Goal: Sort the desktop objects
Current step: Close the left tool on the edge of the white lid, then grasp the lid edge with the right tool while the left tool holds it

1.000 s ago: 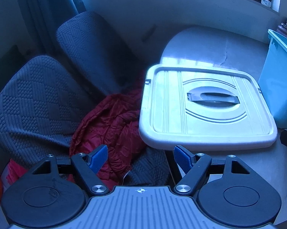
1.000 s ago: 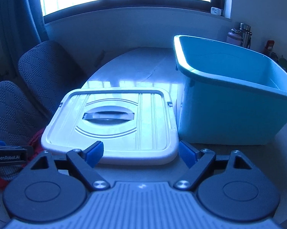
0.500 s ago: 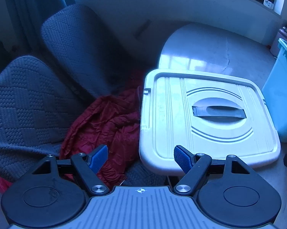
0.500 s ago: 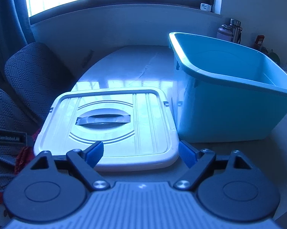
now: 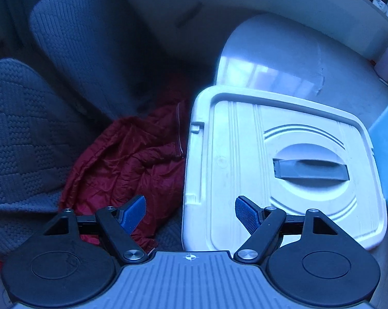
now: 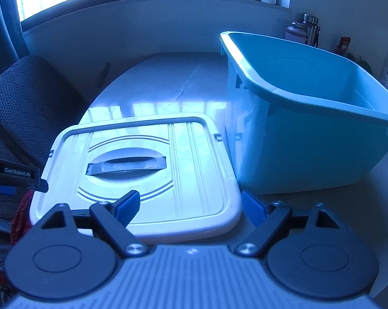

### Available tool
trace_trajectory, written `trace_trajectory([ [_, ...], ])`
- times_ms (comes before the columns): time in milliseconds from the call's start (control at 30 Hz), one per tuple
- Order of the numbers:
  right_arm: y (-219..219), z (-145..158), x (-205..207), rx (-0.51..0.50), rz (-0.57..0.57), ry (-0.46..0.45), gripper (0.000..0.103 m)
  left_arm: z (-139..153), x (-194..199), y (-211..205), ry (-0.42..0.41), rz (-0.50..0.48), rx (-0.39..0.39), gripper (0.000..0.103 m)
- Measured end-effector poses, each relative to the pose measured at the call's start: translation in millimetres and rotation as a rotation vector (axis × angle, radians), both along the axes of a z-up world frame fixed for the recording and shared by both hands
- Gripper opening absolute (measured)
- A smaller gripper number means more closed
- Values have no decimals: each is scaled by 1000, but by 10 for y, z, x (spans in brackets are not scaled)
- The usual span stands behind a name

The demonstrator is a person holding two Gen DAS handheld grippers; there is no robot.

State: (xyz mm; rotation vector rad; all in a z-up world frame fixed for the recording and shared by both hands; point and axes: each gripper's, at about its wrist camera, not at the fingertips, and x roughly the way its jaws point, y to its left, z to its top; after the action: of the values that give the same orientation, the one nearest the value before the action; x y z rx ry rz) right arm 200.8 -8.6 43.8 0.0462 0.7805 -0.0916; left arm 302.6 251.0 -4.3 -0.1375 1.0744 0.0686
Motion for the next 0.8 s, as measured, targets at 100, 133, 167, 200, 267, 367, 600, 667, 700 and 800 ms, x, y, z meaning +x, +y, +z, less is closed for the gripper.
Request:
trace_trajectory([
  [100, 6, -18, 40, -5, -3, 8, 86, -93, 105, 60, 28, 6, -33, 79],
  [133, 5, -23, 51, -7, -4, 10, 86, -123, 131, 80, 37, 5, -51, 79],
  [167, 4, -27, 63, -9, -5, 11, 86, -164, 158, 103, 46, -1, -83, 79],
  [200, 4, -32, 75, -9, -6, 14, 86, -209, 181, 130, 54, -9, -125, 79],
  [267, 4, -37, 97, -10, -7, 18, 86, -274, 210, 204, 51, -8, -210, 79],
  [367, 7, -37, 121, -13, -7, 20, 86, -389, 237, 319, 57, 6, -331, 80],
  [600, 13, -58, 147, -26, -9, 31, 86, -891, 183, 612, 59, 76, -744, 69],
  [667, 17, -67, 153, -28, -11, 37, 86, -992, 135, 676, 48, 97, -825, 64],
  [700, 21, -69, 153, -29, -10, 37, 86, -1005, 106, 695, 36, 100, -846, 60],
  [800, 30, -76, 152, -32, -7, 39, 86, -1038, 44, 777, 9, 104, -908, 50],
])
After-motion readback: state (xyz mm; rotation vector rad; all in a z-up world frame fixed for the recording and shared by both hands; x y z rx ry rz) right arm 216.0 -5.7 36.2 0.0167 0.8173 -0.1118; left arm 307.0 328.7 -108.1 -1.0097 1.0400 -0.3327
